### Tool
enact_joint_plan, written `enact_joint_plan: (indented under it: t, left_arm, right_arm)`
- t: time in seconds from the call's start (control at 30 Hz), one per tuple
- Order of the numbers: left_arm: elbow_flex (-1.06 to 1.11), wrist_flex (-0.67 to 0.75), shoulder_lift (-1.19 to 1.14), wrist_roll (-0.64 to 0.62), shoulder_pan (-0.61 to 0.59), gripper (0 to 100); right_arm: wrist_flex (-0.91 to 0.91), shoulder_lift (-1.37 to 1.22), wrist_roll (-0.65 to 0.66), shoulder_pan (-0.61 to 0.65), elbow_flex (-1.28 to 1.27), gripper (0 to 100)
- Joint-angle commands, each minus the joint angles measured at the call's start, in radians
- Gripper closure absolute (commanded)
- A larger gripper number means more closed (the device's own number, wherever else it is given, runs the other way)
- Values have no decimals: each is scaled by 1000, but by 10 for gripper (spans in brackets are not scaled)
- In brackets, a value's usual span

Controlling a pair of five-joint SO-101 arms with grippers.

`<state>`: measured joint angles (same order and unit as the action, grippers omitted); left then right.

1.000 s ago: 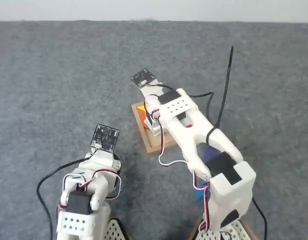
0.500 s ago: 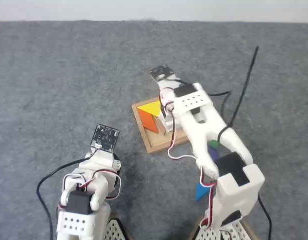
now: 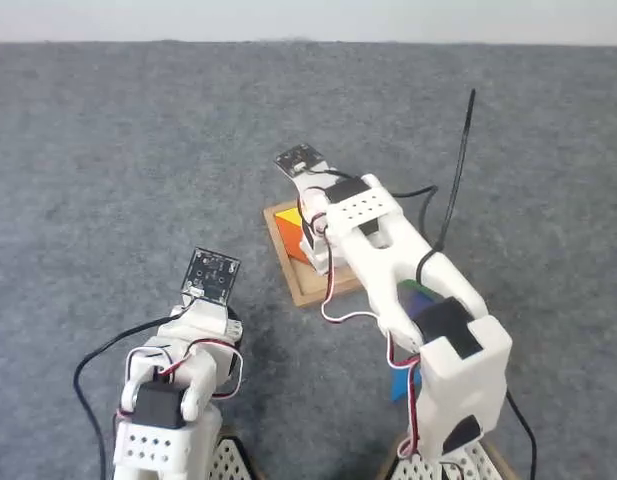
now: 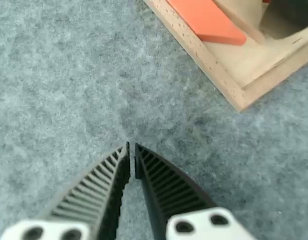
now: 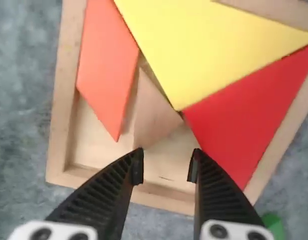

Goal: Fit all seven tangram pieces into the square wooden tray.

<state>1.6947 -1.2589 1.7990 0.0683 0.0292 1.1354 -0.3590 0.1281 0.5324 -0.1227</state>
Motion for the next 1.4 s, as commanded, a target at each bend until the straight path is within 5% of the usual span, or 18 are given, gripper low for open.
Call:
enact_joint_plan:
  t: [0.0,0.3,0.67,1.07,1.37]
  left_arm:
    - [-10,-3,18,3,-6,981]
    - [-10,-3,18,3,-6,981]
    - [-10,-3,18,3,-6,981]
    - [-10,-3,18,3,-6,981]
    - [-10,-3,18,3,-6,981]
  right_arm:
    - [-13,-19,-12,-13,75,838]
    - [-21,-38,-44,67,137,838]
    - [133,222,-40,-36,81,838]
    - [280,611,230,-285,-232,831]
    - [114,404,445,-286,-368,608]
